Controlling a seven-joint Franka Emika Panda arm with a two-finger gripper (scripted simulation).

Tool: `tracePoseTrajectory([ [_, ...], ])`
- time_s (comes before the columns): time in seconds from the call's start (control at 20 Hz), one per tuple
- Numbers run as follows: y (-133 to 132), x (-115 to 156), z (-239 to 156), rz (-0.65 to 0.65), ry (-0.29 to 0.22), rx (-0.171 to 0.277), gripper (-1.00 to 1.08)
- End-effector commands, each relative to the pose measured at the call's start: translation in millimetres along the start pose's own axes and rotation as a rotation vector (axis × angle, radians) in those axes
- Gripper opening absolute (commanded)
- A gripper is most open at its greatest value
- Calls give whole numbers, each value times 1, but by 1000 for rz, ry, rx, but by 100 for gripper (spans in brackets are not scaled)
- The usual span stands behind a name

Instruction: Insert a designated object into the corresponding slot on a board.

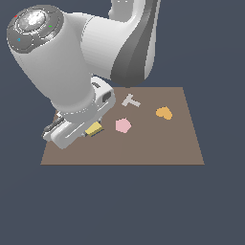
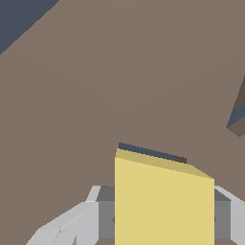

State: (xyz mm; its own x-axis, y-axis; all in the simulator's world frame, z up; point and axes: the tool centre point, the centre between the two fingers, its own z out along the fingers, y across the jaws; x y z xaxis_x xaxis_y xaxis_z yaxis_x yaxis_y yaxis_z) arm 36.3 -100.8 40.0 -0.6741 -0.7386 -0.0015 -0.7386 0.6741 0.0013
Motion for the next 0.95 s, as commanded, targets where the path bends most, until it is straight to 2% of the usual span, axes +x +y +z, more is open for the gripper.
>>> tracePoseTrajectory([
  [0.0,1,1,0,14,0,0,-100],
  [0.4,2,1,10,14,0,1,-100],
  [0.45,2,1,10,14,0,1,100],
  [0.9,2,1,10,14,0,1,100],
])
